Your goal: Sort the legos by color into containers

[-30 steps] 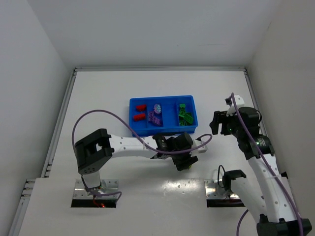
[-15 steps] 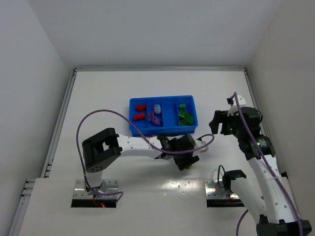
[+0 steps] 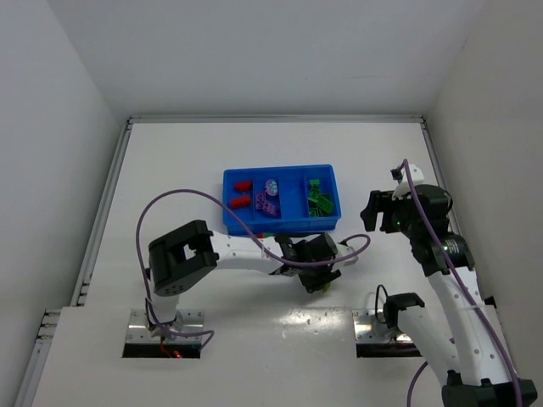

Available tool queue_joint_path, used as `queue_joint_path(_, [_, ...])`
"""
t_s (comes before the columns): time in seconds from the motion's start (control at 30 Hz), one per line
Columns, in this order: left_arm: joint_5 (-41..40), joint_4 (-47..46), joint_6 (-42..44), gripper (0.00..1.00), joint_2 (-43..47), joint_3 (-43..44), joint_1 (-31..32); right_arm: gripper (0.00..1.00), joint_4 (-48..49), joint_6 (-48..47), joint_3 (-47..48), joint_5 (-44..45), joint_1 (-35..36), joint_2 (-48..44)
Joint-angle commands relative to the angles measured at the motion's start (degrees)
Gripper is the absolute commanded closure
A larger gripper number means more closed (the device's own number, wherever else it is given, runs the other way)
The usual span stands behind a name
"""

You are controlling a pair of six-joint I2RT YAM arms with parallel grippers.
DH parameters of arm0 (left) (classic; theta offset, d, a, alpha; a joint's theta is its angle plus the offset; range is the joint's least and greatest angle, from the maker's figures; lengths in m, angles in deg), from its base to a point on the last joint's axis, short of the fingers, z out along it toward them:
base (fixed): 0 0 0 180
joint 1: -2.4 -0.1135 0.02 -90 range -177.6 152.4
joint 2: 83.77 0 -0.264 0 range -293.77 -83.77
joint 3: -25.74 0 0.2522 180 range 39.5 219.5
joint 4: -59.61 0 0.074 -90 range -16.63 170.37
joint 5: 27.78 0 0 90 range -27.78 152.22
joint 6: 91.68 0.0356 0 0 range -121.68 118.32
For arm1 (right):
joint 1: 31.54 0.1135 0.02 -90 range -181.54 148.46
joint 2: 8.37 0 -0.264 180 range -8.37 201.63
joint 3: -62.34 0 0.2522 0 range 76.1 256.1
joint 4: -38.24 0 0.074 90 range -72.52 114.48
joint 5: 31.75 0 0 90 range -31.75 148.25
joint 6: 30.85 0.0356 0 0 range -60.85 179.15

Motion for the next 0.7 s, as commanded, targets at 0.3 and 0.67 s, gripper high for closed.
queue_joint_path(0.3, [1.0,-1.5,-0.5,0.78,-2.3,2.3,-1.4,0.23,1.3,0.2,1.4,-0.4,-0.3,0.2])
queue_joint_path(0.67, [-5.5,2.3,10.2,0.81,22.3,-8.1,-4.1,0.31,-3.7,-3.3,8.8,-38.7,-0.2,23.5])
